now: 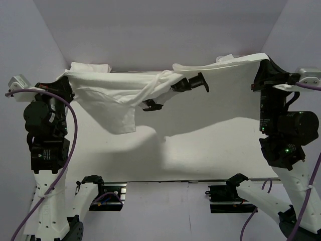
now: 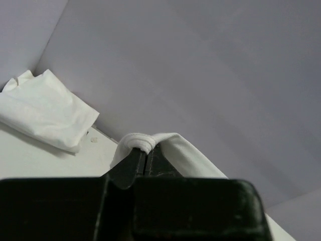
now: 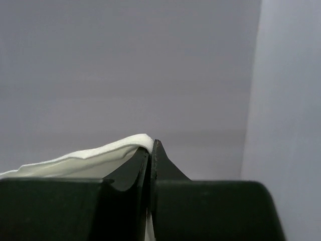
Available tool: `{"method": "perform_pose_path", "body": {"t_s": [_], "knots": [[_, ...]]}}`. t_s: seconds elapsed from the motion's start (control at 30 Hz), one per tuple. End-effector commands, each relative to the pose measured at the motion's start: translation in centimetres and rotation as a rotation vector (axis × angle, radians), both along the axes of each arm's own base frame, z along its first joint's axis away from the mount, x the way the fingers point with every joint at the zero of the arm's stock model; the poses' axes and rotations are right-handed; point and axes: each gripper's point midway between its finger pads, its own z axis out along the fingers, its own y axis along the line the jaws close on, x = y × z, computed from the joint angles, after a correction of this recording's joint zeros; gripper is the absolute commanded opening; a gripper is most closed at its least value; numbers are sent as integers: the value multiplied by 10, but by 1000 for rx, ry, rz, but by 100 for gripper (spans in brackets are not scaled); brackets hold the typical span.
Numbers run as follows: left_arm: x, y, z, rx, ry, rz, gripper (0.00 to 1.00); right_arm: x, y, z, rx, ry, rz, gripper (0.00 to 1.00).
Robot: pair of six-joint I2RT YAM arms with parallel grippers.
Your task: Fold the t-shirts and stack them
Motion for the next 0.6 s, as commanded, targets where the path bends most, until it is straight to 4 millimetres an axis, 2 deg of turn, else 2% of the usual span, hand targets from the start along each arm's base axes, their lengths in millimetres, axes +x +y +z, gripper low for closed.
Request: {"method": "perform_pose_path", "body": {"t_s": [0.0,0.1,0.13,0.17,0.2,0.23,0.27,0.3,0.33,0.37,0.4,0.43,0.47,0.5,0.53,0.57], "knots": [[-4,16,-1,-9,23,85,0,13,-29,-8,59,69,-179,0],[14,11,-19,-3,81,57,0,36,-35,-31,74,146,-291,0],[34,5,-35,2,130,25,0,58,-32,-56,59,220,-351,0],[46,2,-45,4,161,4,0,70,-27,-72,58,257,-359,0],[60,-6,-69,6,223,-53,0,92,-16,-98,24,322,-367,0],[85,-11,-97,3,304,-82,0,111,-3,-128,-6,394,-333,0],[98,-15,-121,-12,364,-107,0,123,2,-158,6,459,-322,0],[110,-24,-154,-21,448,-159,0,140,5,-186,-8,523,-331,0],[120,-27,-179,-38,512,-172,0,155,15,-237,-37,643,-315,0],[135,-29,-223,-53,624,-188,0,162,16,-260,12,693,-306,0],[136,-35,-258,-69,709,-221,0,174,22,-294,37,774,-287,0],[141,-37,-280,-78,756,-230,0,178,29,-344,-9,897,-258,0],[142,-39,-302,-88,814,-238,4,186,33,-376,-15,972,-220,0],[147,-41,-337,-106,903,-251,12,188,35,-393,-26,1011,-209,0],[151,-43,-350,-98,938,-268,21,194,38,-431,-69,1101,-212,5],[158,-45,-352,-94,959,-287,32,195,35,-445,-85,1152,-228,15]]}}
